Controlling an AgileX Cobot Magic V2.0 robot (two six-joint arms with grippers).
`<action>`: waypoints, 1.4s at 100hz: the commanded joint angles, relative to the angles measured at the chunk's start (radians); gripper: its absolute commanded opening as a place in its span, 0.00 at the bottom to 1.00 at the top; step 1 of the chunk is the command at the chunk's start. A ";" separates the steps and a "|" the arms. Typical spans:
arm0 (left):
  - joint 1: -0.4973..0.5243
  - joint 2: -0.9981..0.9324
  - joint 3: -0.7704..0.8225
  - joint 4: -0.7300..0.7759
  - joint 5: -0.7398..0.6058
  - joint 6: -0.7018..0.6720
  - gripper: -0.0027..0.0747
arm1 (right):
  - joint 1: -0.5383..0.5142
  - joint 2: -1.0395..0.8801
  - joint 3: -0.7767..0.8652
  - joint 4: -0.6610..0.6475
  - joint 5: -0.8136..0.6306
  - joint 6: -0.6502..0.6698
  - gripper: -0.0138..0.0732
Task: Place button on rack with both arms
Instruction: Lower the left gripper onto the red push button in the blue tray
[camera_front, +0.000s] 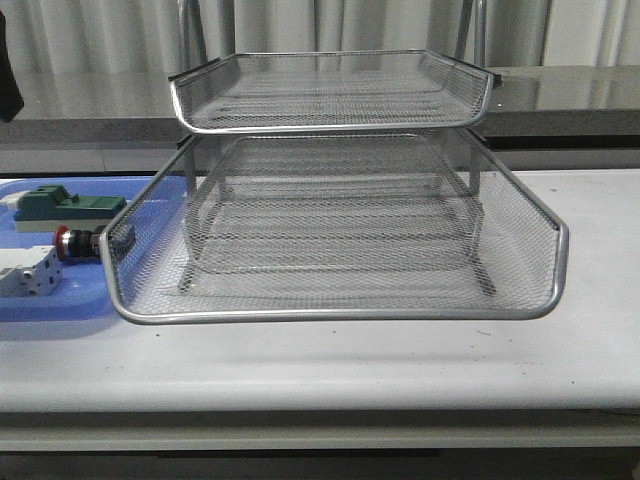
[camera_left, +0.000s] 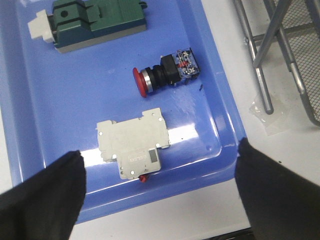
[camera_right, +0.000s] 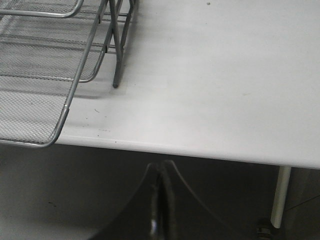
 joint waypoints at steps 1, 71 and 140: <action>-0.002 0.000 -0.059 -0.022 -0.039 0.070 0.77 | -0.006 0.008 -0.031 -0.004 -0.063 0.000 0.08; -0.007 0.558 -0.707 -0.093 0.398 0.706 0.77 | -0.006 0.008 -0.031 -0.004 -0.063 0.000 0.08; -0.013 0.683 -0.716 -0.151 0.285 0.853 0.77 | -0.006 0.008 -0.031 -0.004 -0.063 0.000 0.08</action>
